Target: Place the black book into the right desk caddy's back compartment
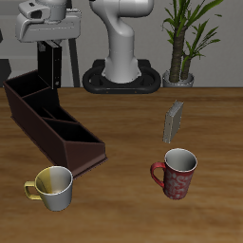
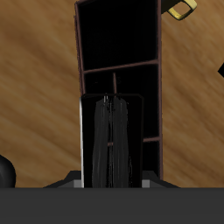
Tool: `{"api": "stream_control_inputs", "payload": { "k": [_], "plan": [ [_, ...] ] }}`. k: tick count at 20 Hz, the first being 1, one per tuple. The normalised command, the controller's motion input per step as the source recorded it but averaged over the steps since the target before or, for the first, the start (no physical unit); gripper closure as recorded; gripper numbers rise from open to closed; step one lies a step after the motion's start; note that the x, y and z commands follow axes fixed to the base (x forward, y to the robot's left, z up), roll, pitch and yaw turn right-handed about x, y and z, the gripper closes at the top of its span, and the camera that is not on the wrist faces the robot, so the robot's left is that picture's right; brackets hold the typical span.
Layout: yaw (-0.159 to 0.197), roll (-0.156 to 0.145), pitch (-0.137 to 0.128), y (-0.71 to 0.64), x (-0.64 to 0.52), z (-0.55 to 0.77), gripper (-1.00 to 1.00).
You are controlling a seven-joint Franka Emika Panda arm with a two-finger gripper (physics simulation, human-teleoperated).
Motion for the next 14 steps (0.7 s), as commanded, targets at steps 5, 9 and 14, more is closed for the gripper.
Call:
{"api": "stream_control_inputs", "payload": {
  "k": [5,9,14],
  "plan": [
    [0.055,0.008,-0.045,-0.19,0.10,0.15,1.00],
    [0.047,0.031,-0.010,-0.08,0.03,0.05,1.00],
    [0.024,0.011,-0.027,-0.08,0.01,0.10,1.00]
  ]
}}
